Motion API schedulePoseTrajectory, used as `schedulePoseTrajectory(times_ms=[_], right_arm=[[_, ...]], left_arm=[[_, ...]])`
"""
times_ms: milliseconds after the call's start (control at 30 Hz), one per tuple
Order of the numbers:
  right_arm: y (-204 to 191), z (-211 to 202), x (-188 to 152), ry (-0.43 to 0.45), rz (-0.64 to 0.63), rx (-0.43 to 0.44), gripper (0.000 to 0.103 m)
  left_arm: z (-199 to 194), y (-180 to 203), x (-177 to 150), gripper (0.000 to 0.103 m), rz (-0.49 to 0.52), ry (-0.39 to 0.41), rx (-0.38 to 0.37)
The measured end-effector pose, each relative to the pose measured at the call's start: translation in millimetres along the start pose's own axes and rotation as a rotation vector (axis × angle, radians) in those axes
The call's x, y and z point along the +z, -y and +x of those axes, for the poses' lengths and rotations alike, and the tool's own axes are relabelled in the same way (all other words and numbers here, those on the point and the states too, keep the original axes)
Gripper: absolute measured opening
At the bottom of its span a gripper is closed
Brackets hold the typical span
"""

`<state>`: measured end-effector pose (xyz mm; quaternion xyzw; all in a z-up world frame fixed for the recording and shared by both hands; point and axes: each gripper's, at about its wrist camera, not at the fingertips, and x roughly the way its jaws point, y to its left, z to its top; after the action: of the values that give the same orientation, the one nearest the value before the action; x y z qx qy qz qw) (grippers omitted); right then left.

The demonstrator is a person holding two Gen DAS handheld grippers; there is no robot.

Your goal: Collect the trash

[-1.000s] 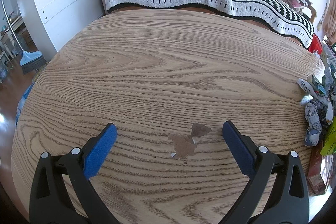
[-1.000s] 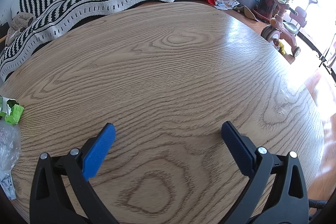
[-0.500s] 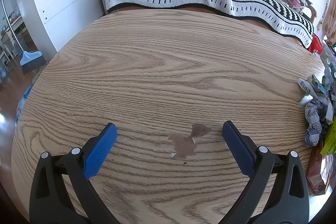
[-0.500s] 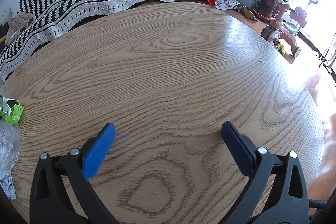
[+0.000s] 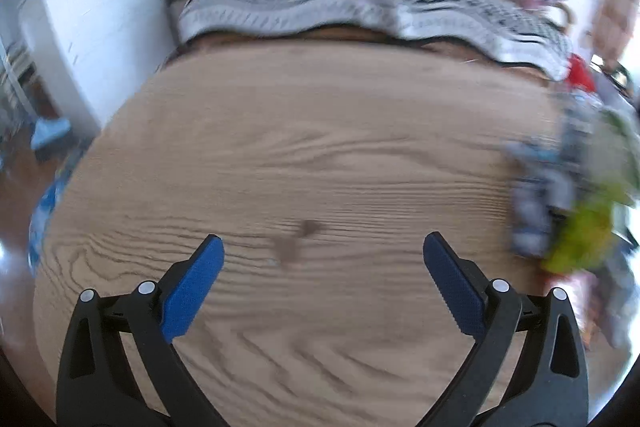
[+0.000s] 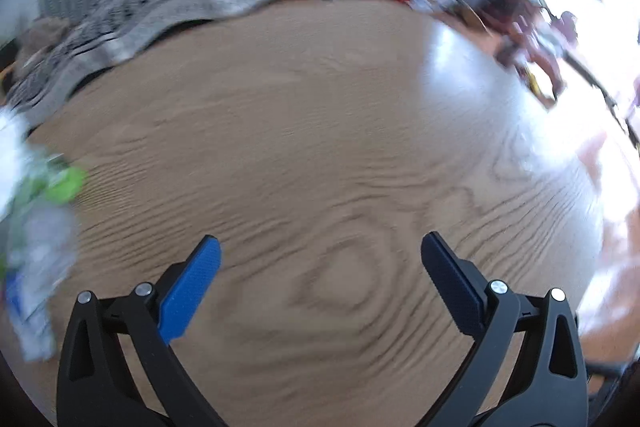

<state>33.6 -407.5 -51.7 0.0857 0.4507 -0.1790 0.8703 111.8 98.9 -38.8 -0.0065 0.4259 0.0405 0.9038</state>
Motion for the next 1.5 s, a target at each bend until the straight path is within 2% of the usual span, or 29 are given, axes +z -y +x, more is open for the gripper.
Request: schedulePoseTrajectory(times_ms=[33,133,233,333,433,533,867,1500], right_arm=[[-13.0,-18.0,-3.5,0.029,-0.031,0.018,0.097],[-55.0,-86.1,-26.9,0.146,-0.127,0.143,0.097],[-79.0,-127.3,-55.0,0.208,-0.19,0.195,0.097],[-103.0,-154.3,-83.5,0.229,-0.284,0.253,0.097],[-114.3,-170.8,-101.6,0.261,-0.335,0.258,0.097],[-118.2,-176.4,-104.1,0.258,-0.351,0.286,0.097],[-123.0,-167.9,-100.4,0.251,-0.379,0.296,0.097],[-124.5,-165.0,-100.4,0.231,-0.368,0.34,0.097]], left_arm=[[-13.1,11.6,-3.3,0.097,0.018,0.019,-0.016],[-55.4,46.4,-18.9,0.097,0.029,0.044,-0.072],[-86.8,76.3,-33.6,0.097,0.017,0.033,-0.171],[-106.8,103.6,-50.3,0.097,0.082,0.071,-0.145],[-114.4,123.3,-67.6,0.097,0.162,0.096,-0.112],[-114.5,130.2,-71.0,0.097,0.173,0.092,-0.138],[-103.7,124.8,-65.1,0.097,0.131,0.069,-0.131],[-102.4,121.8,-64.6,0.097,0.119,0.06,-0.126]])
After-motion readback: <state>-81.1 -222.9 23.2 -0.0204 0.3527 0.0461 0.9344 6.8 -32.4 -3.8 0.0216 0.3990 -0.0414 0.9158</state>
